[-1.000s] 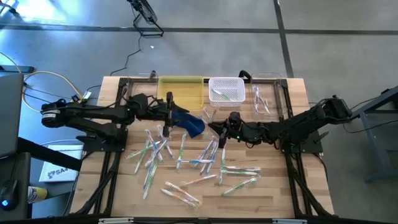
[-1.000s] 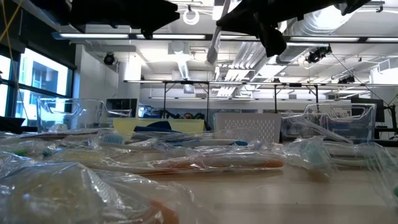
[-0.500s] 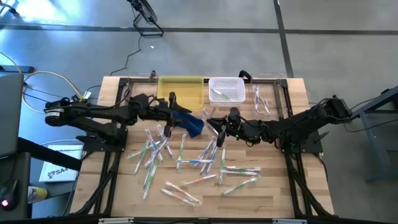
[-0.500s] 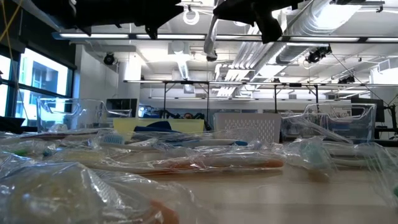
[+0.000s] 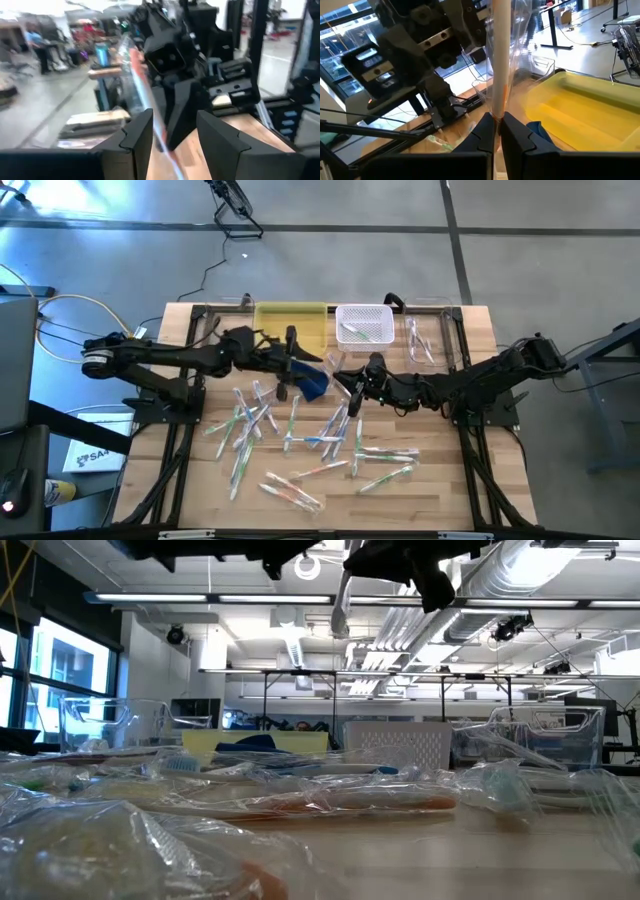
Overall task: Pick & Place Toothbrushes
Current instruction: Put the orange toothbrush into left transparent bin
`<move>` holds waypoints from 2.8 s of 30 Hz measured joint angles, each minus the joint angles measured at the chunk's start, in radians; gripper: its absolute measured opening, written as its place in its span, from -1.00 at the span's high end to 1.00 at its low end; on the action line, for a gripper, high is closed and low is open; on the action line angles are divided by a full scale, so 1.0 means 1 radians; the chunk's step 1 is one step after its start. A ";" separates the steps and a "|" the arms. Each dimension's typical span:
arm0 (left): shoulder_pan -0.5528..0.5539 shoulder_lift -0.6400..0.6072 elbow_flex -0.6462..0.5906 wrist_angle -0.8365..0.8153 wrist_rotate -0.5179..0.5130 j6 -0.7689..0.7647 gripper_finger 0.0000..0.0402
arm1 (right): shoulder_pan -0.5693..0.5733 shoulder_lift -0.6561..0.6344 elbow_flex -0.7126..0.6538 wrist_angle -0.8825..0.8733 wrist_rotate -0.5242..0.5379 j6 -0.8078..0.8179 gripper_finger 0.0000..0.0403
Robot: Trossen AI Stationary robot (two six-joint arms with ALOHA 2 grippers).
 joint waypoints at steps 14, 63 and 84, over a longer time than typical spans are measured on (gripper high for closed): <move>0.000 0.098 0.097 -0.045 0.037 -0.039 0.26 | 0.005 0.001 0.000 -0.066 0.000 -0.003 0.97; -0.013 0.210 0.182 -0.031 0.091 -0.102 0.41 | 0.056 0.001 -0.001 -0.042 0.028 -0.123 0.97; -0.013 0.210 0.182 -0.032 0.067 -0.102 0.89 | 0.056 0.001 -0.001 -0.044 0.018 -0.125 0.89</move>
